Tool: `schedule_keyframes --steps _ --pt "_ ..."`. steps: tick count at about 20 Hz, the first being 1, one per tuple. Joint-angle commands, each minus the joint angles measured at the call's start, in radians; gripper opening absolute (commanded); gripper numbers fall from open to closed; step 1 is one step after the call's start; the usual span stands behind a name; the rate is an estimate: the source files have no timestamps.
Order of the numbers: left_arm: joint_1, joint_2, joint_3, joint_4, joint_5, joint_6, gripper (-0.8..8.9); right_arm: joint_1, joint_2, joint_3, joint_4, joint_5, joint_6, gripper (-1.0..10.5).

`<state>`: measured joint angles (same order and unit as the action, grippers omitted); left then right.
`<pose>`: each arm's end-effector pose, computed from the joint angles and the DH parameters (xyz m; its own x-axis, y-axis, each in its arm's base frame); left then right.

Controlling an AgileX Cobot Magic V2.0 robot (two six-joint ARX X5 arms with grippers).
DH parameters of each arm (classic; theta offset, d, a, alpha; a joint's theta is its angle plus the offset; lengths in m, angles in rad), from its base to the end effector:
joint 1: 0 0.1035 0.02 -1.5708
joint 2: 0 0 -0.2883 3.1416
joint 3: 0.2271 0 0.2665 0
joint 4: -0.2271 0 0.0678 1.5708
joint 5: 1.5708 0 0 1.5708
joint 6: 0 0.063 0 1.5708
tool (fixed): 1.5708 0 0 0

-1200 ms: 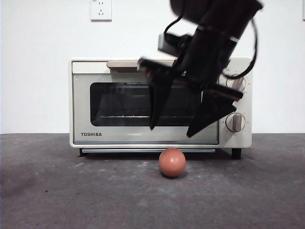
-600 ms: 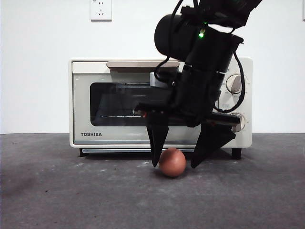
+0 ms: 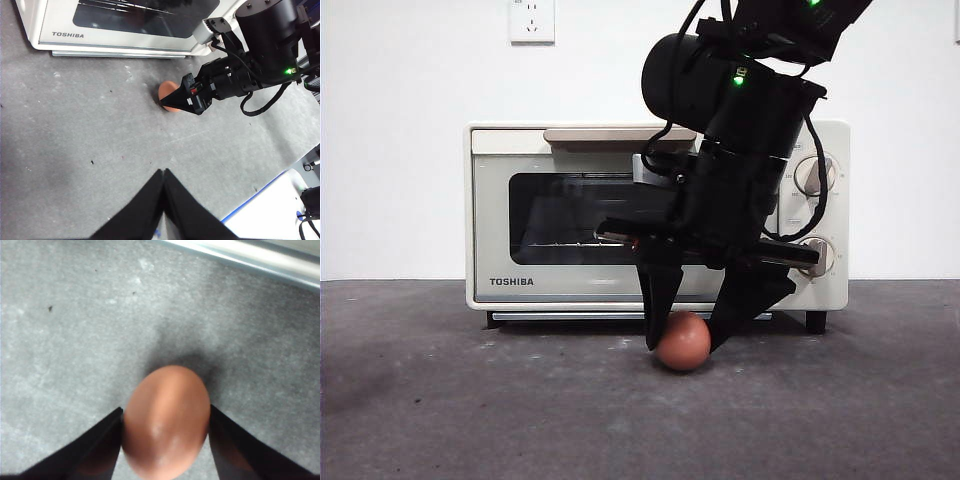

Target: Eggoven

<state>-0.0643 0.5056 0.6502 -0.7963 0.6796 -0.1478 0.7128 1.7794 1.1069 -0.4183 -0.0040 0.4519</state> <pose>0.1062 -0.0465 0.2691 0.5768 -0.6669 -0.4718 0.4535 0.7417 -0.4941 0.2878 0.2491 0.1547 0.3467 0.3050 -0.8870 -0.2965 0.9328 0.2048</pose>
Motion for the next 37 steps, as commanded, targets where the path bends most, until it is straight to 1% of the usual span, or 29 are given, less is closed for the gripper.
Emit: schedule_keyframes --steps 1,9,12,16,19,21,24,25,27,29,34,37 --pt "-0.003 0.003 0.017 0.009 0.002 0.008 0.07 0.01 0.02 0.021 -0.002 -0.007 0.013 1.7" --pt "-0.003 0.003 0.017 0.009 0.002 0.008 0.07 0.01 0.02 0.021 -0.01 -0.006 0.011 0.1" --pt "-0.003 0.003 0.017 0.01 0.002 0.008 0.07 0.01 0.019 0.021 -0.008 -0.006 0.006 0.0" --pt "-0.003 0.003 0.017 0.012 0.001 0.008 0.07 0.01 0.001 0.021 -0.022 -0.008 -0.019 0.0" --pt "-0.003 0.003 0.017 0.042 0.001 -0.002 0.07 0.02 -0.051 0.021 -0.058 -0.007 -0.05 0.0" --pt "-0.004 0.007 0.02 0.084 0.001 -0.033 0.07 0.029 -0.109 0.021 -0.109 -0.007 -0.076 0.0" --pt "-0.029 0.045 0.061 0.143 0.0 -0.056 0.07 0.061 -0.238 0.021 -0.203 -0.006 -0.136 0.0" --pt "-0.045 0.066 0.082 0.166 -0.008 -0.062 0.07 0.071 -0.286 0.021 -0.23 -0.004 -0.151 0.0" --pt "-0.09 0.123 0.132 0.212 -0.055 -0.079 0.07 0.097 -0.397 0.021 -0.28 0.007 -0.174 0.0" --pt "-0.147 0.196 0.181 0.263 -0.096 -0.081 0.07 0.111 -0.508 0.021 -0.318 0.016 -0.176 0.0" --pt "-0.303 0.414 0.282 0.425 -0.227 -0.08 0.07 0.116 -0.755 0.021 -0.389 0.08 -0.176 0.0" --pt "-0.356 0.521 0.319 0.502 -0.287 -0.072 0.07 0.116 -0.851 0.021 -0.427 0.111 -0.176 0.0"
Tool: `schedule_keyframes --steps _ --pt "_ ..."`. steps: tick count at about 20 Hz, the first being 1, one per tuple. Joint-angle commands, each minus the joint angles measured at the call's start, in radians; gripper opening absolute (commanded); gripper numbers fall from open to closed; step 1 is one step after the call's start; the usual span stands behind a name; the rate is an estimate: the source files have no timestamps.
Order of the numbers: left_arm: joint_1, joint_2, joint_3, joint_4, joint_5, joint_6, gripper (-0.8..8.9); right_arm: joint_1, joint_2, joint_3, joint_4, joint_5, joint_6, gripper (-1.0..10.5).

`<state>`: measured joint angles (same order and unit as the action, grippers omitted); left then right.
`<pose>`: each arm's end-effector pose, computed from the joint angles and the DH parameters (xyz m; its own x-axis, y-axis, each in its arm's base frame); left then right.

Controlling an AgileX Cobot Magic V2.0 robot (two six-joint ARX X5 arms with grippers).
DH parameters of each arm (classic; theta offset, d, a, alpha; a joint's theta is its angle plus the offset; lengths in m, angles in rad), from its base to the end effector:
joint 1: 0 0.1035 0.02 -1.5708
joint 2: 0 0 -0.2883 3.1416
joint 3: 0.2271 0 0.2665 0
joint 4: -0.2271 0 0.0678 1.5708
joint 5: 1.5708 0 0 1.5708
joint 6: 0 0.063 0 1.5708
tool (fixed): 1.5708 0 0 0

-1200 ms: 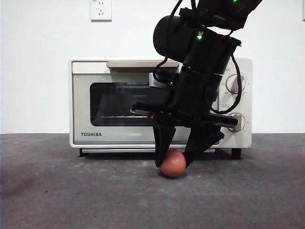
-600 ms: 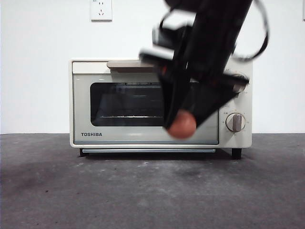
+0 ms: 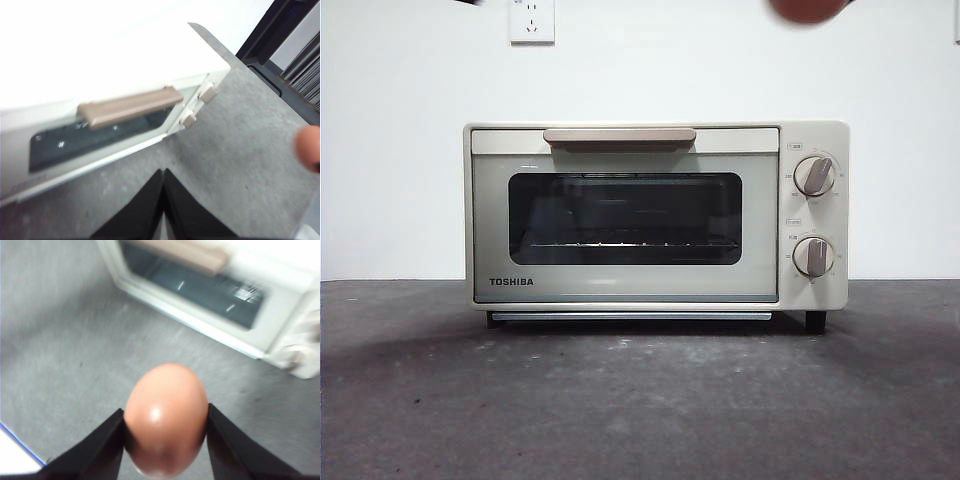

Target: Eggoven

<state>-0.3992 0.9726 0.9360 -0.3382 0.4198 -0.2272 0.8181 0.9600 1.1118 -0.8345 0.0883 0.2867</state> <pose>0.2074 -0.1154 0.3463 0.6245 -0.7058 -0.3343 0.6103 0.7082 -0.3550 0.1432 0.1448 0.3559 0.5927 0.5038 -0.6284 -0.5305 0.8313 0.1660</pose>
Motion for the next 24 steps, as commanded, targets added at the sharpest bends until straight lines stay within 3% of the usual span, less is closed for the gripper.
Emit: schedule_keyframes --steps 1,11,24 --pt "-0.032 0.083 0.042 0.06 -0.042 0.012 0.07 0.011 -0.05 0.016 -0.019 0.024 -0.011 0.0" --pt "-0.097 0.357 0.154 0.186 -0.134 0.061 0.07 0.011 -0.211 0.016 -0.094 0.052 -0.007 0.0" --pt "-0.125 0.528 0.202 0.264 -0.192 0.116 0.07 0.011 -0.265 0.016 -0.139 0.051 -0.006 0.0"
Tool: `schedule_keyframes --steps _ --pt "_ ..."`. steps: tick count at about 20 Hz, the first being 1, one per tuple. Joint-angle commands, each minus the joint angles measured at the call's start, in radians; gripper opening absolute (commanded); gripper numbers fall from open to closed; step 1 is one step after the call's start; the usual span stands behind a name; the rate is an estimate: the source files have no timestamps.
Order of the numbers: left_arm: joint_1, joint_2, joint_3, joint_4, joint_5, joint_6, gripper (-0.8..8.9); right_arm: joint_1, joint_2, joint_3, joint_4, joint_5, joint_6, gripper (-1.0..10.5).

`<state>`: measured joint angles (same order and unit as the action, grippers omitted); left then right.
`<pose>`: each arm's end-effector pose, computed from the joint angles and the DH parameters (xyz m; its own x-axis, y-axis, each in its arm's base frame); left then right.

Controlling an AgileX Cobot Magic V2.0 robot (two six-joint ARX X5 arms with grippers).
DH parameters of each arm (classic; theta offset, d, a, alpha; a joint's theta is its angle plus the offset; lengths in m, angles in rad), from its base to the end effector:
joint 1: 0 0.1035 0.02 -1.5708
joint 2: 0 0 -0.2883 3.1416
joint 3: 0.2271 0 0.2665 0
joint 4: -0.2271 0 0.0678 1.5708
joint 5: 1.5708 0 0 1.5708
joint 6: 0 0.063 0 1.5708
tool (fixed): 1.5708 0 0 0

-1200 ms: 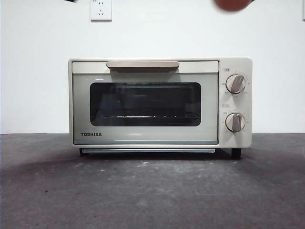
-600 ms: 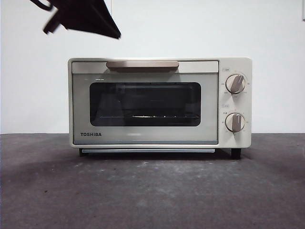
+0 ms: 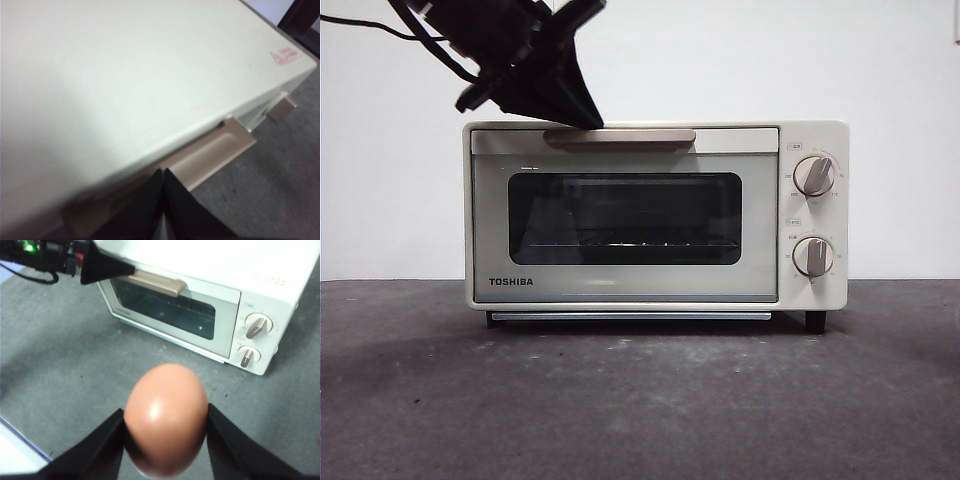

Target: Eggoven

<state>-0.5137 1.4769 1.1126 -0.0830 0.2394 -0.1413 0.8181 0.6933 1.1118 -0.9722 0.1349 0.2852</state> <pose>0.3178 -0.1964 0.2983 0.6463 -0.6369 -0.4202 0.6039 0.7636 -0.2285 0.0895 0.0832 0.3796 0.6743 0.5232 -0.5211 -0.5178 0.8381 0.1715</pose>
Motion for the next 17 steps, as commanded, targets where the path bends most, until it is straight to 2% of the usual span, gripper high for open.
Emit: schedule_keyframes --steps 1,6,17 --pt "-0.01 0.029 0.026 0.011 -0.016 0.033 0.07 0.011 0.002 0.016 -0.006 0.005 -0.005 0.0" --pt "-0.011 0.037 0.026 0.007 -0.034 0.052 0.07 0.011 0.002 0.016 -0.018 0.005 -0.006 0.0" --pt "-0.042 0.068 0.026 -0.129 -0.034 0.105 0.07 0.011 0.002 0.016 -0.016 0.005 -0.01 0.0"
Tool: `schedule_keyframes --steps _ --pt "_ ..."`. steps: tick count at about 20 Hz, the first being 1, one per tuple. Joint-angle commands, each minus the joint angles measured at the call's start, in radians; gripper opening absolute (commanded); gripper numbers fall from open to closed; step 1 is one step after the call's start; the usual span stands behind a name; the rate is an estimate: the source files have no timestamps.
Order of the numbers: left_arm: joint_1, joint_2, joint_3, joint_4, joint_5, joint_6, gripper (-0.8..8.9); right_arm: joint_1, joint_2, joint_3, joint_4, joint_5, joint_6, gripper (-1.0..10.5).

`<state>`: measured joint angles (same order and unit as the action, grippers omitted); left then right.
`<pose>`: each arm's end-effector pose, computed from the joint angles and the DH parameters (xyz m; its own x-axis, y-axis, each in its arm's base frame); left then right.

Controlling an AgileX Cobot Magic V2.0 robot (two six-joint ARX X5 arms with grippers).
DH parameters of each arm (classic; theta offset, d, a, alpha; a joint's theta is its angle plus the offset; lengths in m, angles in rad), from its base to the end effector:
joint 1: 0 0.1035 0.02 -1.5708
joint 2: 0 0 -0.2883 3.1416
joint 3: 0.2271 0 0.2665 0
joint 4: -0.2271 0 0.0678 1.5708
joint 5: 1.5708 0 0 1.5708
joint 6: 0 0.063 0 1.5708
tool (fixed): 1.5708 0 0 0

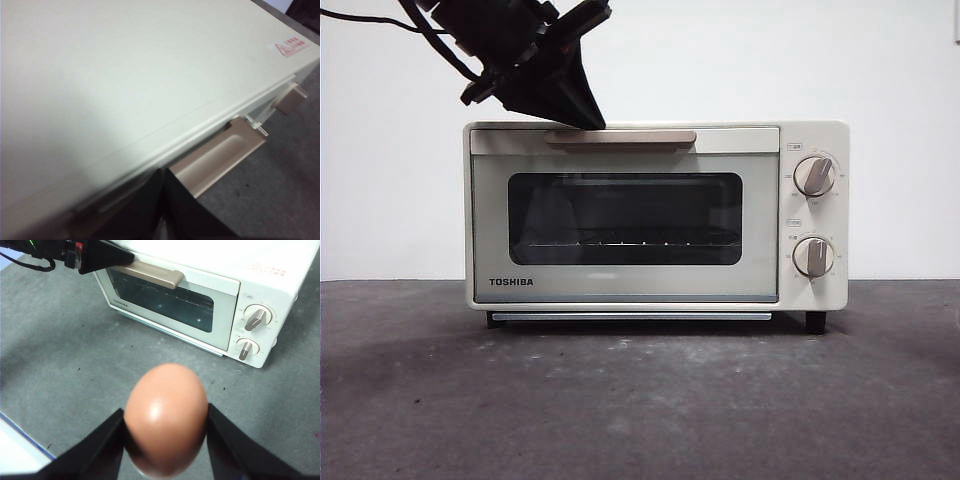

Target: Eggoven

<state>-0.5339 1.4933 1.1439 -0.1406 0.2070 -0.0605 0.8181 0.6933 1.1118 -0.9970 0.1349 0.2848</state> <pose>0.3174 -0.2027 0.2975 0.6387 -0.6164 -0.4606 0.6284 0.7633 -0.1499 0.0883 0.0819 0.3769 0.6653 0.5136 -0.5418 -0.5152 0.8411 0.1647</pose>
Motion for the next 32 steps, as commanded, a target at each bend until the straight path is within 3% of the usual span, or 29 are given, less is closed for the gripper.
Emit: schedule_keyframes --steps 1,20,27,32 --pt "-0.03 0.059 -0.006 -0.079 -0.001 0.027 0.07 0.011 0.002 0.016 0.009 0.005 -0.01 0.0" --pt "-0.281 0.061 -0.006 -0.332 0.0 -0.023 0.07 0.011 0.02 0.016 0.028 0.028 -0.009 0.0" --pt "-0.227 -0.135 -0.006 -0.336 -0.001 -0.057 0.07 0.011 0.17 0.016 0.124 0.031 -0.009 0.0" --pt "-0.078 -0.387 -0.01 -0.436 -0.001 -0.046 0.07 0.005 0.384 0.013 0.285 -0.005 -0.009 0.0"
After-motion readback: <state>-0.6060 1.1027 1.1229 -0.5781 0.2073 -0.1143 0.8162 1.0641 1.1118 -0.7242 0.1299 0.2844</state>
